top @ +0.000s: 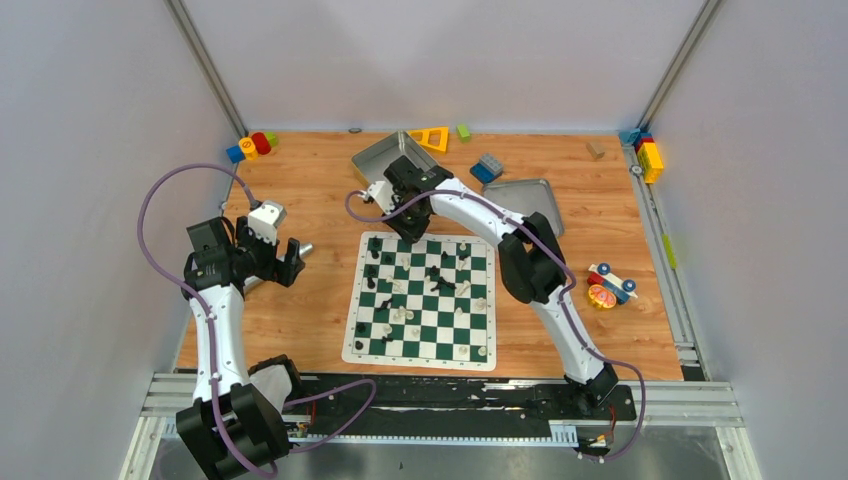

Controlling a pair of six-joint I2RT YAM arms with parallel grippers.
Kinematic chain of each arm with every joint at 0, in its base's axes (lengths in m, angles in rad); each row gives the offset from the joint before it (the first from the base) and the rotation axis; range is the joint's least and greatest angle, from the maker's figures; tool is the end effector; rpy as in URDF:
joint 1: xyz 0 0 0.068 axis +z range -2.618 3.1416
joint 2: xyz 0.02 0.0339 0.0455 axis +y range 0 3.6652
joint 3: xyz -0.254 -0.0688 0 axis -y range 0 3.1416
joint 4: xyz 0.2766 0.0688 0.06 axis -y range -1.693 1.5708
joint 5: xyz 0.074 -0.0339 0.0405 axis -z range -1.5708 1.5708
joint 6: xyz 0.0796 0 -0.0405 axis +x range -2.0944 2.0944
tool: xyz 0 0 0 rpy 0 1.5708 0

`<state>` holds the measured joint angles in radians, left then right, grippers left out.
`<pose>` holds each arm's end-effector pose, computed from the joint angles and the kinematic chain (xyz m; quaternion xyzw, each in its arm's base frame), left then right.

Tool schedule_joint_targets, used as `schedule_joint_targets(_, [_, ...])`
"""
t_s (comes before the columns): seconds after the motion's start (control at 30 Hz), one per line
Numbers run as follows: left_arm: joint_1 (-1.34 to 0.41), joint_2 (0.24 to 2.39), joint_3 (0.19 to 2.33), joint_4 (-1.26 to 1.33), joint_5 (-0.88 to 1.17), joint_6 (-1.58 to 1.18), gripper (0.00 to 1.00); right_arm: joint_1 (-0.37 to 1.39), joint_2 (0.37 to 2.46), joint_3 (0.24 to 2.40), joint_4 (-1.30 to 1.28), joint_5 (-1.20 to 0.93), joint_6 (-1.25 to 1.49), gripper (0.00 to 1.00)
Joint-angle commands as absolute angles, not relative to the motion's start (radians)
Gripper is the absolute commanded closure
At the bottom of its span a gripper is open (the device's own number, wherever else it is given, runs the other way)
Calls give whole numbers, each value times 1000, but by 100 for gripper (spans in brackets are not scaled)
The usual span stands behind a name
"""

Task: Set up the chess pieces on the board
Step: Pick up the chess piece from the chessboard, then place the chess piece on the chessboard.

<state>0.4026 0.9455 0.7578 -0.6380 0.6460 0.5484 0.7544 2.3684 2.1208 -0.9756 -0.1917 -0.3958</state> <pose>0.2465 0.0529 0.2257 0.1796 0.8725 -0.1048 0.4422 0.3805 0.3785 0.1382 -0.5472 0.8137 0.1234 0.1526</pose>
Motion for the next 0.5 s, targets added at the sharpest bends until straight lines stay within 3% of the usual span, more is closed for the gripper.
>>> schedule_joint_targets(0.0, [412, 935, 755, -629, 656, 560, 0, 761, 2395, 2204, -970, -189, -408, 94])
schedule_joint_targets(0.47, [411, 936, 753, -630, 654, 560, 0, 788, 2480, 2337, -971, -203, -408, 94])
